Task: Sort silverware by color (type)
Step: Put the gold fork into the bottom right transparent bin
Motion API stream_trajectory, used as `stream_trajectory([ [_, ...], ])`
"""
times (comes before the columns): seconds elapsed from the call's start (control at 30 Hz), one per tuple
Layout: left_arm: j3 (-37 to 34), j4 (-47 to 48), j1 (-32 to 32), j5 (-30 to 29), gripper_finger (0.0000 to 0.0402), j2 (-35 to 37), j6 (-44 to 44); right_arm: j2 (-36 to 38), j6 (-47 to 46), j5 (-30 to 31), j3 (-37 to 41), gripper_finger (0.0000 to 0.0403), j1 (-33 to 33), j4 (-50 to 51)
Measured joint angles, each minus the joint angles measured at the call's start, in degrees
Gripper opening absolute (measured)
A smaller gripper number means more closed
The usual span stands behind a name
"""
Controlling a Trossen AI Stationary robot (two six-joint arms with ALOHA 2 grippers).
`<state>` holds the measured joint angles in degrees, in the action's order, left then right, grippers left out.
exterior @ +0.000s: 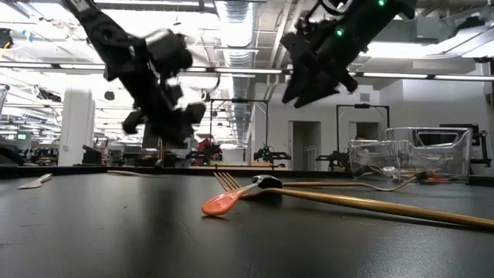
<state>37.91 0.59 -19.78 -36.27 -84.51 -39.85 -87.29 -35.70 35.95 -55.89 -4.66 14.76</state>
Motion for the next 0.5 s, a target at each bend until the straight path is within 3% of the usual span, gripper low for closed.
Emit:
stream_trajectory([
  [0.1, 0.0, -4.5, 2.2, 3.4, 0.0003, 3.2, 8.3, 0.0, -4.0, 0.0, 3.6, 0.0195, 0.7, -0.7],
  [0.2, 0.0, -9.2, 3.8, 11.3, 0.0003, 4.9, 17.6, 0.0, -6.3, -1.0, 8.4, 0.0195, 0.7, -7.1],
  [0.37, 0.0, -17.7, 6.6, 34.2, 0.0002, 4.0, 30.6, 0.0, -3.5, -5.2, 16.3, 0.0195, -0.4, -30.6],
  [0.5, 0.0, -24.1, 8.7, 50.2, 0.0002, 3.7, 33.6, 0.0, 5.9, -8.5, 20.1, 0.0195, -1.3, -48.8],
])
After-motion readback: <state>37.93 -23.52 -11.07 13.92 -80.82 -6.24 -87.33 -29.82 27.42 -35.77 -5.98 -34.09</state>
